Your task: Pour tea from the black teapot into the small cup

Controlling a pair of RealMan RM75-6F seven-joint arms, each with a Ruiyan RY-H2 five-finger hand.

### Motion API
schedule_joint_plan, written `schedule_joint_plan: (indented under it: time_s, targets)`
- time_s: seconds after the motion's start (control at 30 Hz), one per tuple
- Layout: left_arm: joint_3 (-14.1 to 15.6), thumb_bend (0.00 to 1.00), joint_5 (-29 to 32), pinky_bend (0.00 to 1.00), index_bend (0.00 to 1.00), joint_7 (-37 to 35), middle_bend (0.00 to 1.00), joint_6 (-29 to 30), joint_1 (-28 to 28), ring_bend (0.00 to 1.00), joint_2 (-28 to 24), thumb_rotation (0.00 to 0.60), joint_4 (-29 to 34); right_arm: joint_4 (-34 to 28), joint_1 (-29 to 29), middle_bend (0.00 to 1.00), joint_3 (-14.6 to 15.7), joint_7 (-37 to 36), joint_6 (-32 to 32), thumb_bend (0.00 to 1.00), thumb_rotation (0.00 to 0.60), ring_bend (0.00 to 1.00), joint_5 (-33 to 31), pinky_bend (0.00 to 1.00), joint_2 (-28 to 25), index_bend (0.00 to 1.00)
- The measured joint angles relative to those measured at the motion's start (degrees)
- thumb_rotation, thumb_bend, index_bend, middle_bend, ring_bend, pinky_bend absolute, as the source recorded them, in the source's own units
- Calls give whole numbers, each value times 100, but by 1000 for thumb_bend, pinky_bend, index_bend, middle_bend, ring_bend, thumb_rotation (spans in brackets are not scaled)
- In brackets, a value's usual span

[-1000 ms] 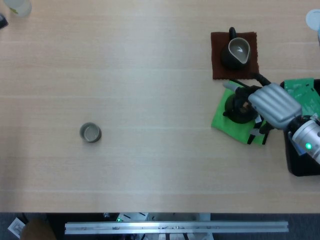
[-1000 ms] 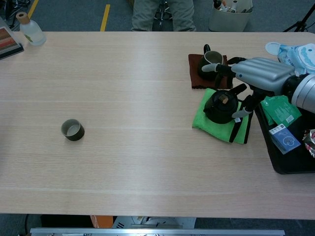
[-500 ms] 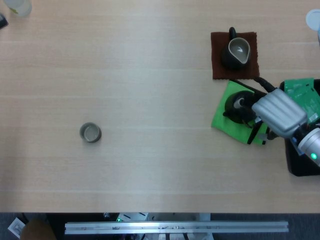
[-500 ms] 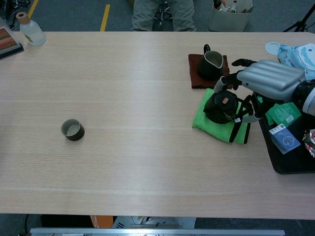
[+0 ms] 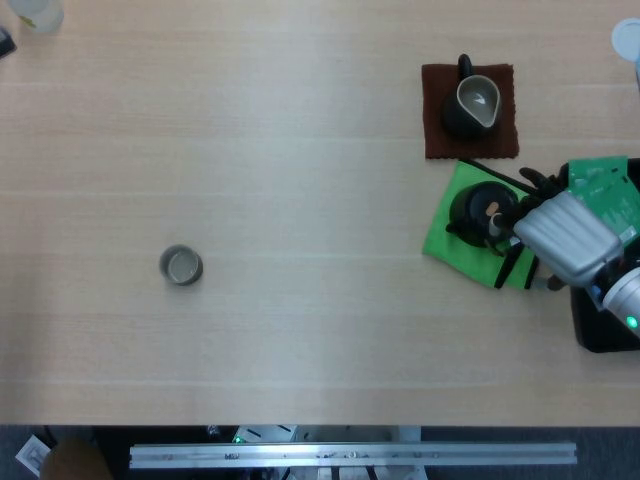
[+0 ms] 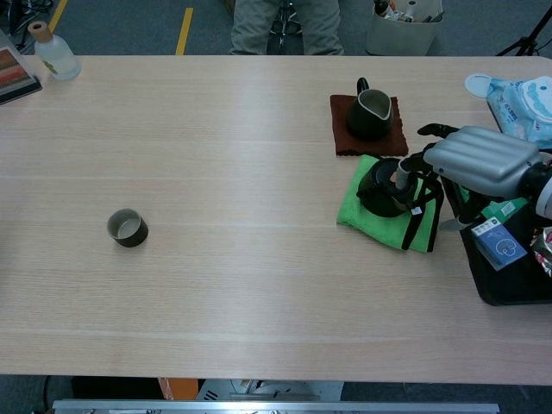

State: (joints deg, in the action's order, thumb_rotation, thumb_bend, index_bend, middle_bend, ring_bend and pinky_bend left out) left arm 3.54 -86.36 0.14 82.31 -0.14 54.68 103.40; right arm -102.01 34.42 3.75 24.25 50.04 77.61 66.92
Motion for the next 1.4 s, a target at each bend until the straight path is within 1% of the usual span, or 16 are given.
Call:
schedule_joint_plan:
  time_s: [0.57, 1.4]
  targets:
    - [-3, 228, 13, 72, 121, 2, 114, 43, 27, 98, -16, 600, 15, 347, 15, 396, 72, -43, -176, 0, 600, 336, 64, 0, 300, 358]
    - [23, 228, -8, 72, 121, -7, 113, 6, 28, 98, -7, 600, 19, 381, -69, 403, 198, -91, -236, 0, 600, 336, 31, 0, 232, 366]
